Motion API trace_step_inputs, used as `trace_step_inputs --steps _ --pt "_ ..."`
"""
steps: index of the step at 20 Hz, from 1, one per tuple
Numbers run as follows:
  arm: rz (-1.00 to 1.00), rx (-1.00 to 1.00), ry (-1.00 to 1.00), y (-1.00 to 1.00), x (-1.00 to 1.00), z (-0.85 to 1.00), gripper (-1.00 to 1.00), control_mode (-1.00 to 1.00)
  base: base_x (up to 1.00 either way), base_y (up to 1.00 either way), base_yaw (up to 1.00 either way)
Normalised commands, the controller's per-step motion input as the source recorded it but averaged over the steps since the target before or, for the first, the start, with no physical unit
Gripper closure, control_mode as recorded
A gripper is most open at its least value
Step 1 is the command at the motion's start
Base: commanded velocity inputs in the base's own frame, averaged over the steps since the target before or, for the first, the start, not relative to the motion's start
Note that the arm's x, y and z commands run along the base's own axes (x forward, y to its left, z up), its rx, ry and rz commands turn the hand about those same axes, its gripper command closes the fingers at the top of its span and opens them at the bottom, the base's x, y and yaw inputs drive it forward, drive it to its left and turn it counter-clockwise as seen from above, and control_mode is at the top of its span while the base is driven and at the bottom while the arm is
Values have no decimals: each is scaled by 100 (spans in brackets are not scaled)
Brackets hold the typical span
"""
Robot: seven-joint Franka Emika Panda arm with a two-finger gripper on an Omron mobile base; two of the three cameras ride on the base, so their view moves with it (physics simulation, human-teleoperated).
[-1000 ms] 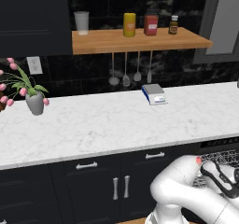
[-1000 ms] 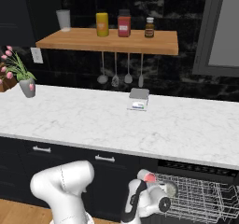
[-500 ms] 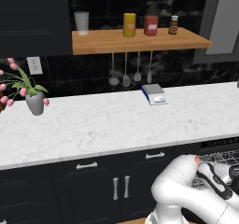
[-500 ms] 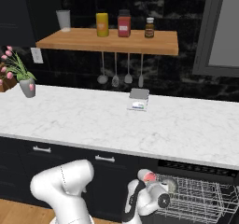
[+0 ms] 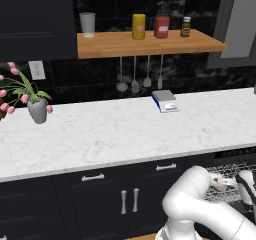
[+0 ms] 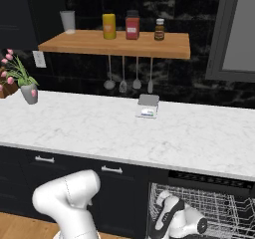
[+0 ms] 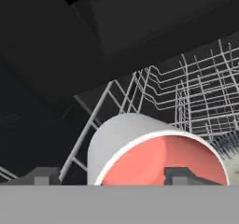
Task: Pick up the cup and bowl from the counter, place them in the dishwasher, and close the dishwasher door.
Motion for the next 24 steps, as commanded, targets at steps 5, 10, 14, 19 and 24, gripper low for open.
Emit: trace_step_inputs --steps 5,10,14,19,24 --pt "-31 11 0 -72 12 -1 -100 -100 0 0 0" --pt "-32 5 0 -45 -15 -1 -100 -100 0 0 0" --pt "-47 0 2 -53 -100 24 -100 -100 0 0 0" --pt "-43 -20 0 -8 -100 2 -100 -100 0 0 0" --pt "-22 -43 9 -7 -100 1 -100 -100 0 0 0"
